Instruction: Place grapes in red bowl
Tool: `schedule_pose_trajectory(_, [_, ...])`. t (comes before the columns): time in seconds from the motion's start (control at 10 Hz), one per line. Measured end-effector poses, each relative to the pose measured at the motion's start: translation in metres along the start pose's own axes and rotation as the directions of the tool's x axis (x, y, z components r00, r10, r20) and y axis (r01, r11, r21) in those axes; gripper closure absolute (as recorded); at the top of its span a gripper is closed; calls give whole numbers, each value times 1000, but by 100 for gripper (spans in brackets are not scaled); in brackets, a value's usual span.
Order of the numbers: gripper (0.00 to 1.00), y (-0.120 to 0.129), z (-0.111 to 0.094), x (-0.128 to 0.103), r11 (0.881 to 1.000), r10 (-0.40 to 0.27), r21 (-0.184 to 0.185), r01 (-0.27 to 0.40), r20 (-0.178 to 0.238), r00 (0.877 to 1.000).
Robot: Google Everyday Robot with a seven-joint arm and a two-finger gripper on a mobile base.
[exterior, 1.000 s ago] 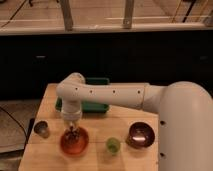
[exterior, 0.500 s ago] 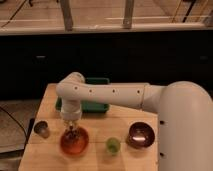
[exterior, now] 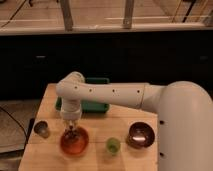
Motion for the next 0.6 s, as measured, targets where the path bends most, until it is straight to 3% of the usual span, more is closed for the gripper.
schedule_pose_trajectory(0.1, [62, 0, 0, 0, 1000, 0, 0, 0, 1, 1000])
schedule_pose_trajectory(0.3, [51, 0, -1, 0, 1000, 0, 1, 0, 1, 1000])
schedule_pose_trajectory(0.6, [57, 0, -2, 1, 1000, 2, 3, -2, 3, 1000])
